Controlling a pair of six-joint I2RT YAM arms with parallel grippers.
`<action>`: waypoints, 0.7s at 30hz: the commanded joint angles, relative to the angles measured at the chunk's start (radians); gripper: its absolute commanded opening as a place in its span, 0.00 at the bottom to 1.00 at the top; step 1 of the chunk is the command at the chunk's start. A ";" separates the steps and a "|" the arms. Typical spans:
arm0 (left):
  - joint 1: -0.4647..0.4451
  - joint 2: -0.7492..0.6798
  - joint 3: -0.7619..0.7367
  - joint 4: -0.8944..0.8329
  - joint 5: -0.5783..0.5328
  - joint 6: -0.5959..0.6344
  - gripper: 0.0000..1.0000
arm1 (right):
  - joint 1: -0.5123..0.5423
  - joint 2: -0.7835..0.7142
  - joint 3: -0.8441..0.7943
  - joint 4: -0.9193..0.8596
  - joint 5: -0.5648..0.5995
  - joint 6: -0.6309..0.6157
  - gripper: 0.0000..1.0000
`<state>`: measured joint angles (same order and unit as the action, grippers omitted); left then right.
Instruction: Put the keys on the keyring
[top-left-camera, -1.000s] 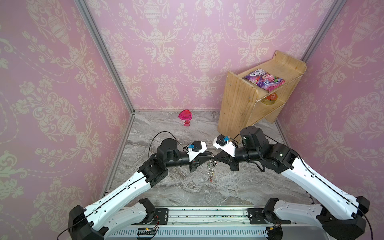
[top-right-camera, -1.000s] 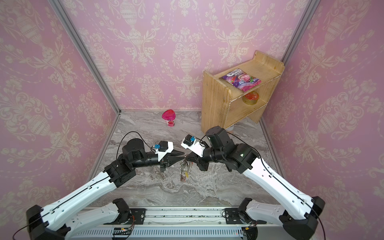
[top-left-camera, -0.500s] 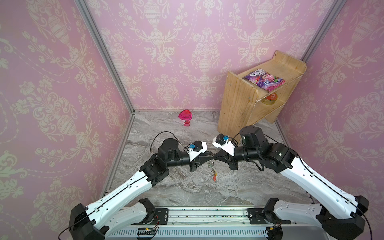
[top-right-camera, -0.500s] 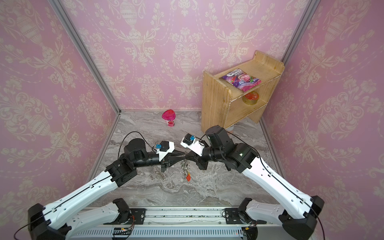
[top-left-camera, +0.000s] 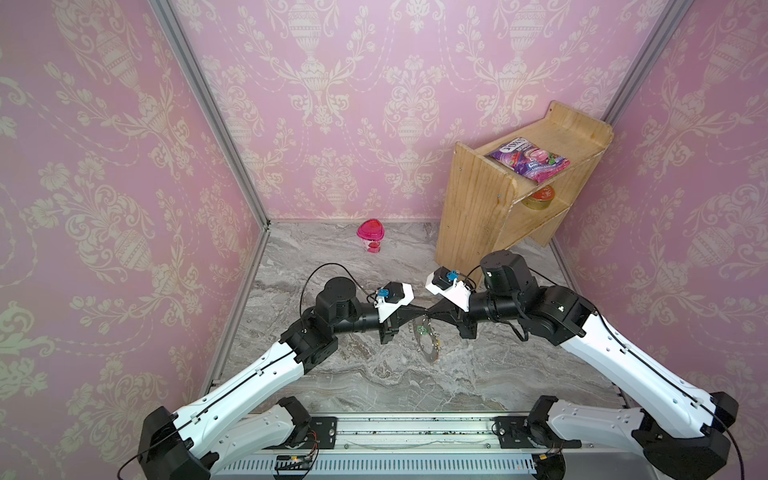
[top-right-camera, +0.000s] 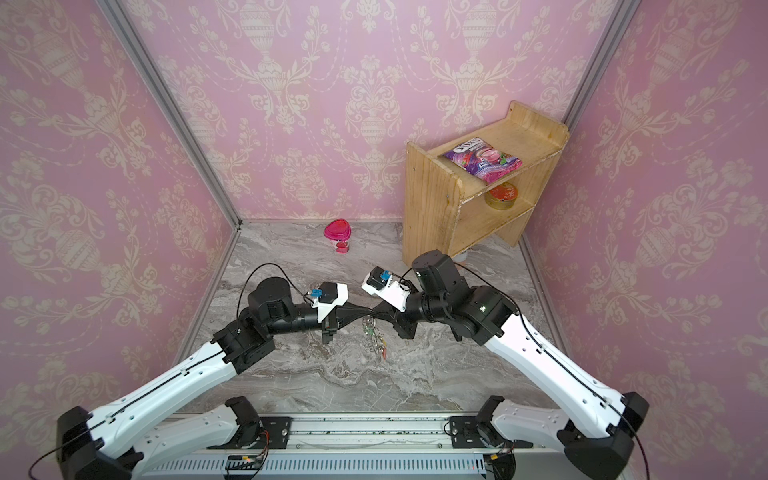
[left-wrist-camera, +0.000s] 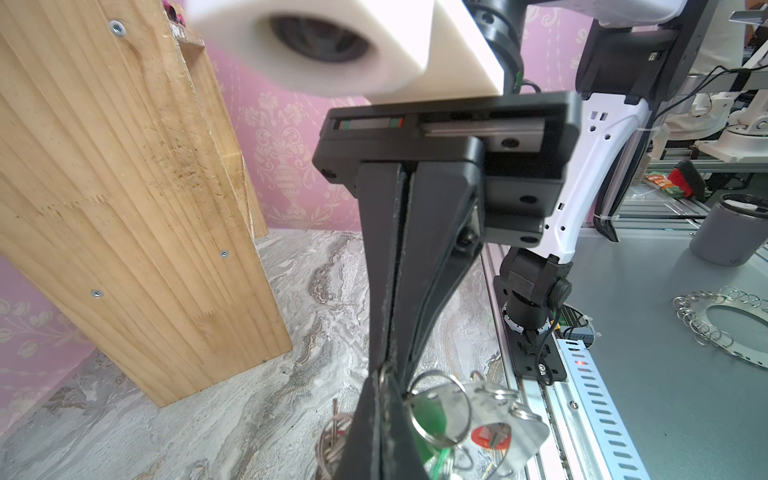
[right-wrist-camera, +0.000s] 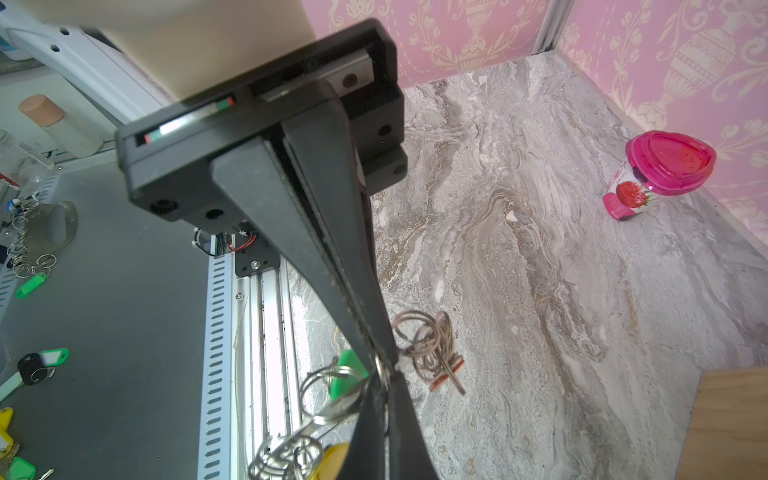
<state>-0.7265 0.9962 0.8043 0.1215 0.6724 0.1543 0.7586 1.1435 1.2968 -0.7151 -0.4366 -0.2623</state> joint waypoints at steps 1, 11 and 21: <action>0.037 -0.028 -0.044 0.124 0.020 -0.052 0.00 | 0.002 -0.023 0.011 0.039 -0.021 0.003 0.16; 0.082 -0.017 -0.057 0.263 0.107 -0.140 0.00 | -0.017 -0.067 -0.027 0.082 -0.028 0.036 0.28; 0.084 -0.013 -0.056 0.276 0.135 -0.142 0.00 | -0.031 -0.050 -0.037 0.135 -0.048 0.087 0.27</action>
<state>-0.6506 0.9852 0.7422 0.3443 0.7696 0.0341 0.7338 1.0912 1.2659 -0.6060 -0.4610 -0.2073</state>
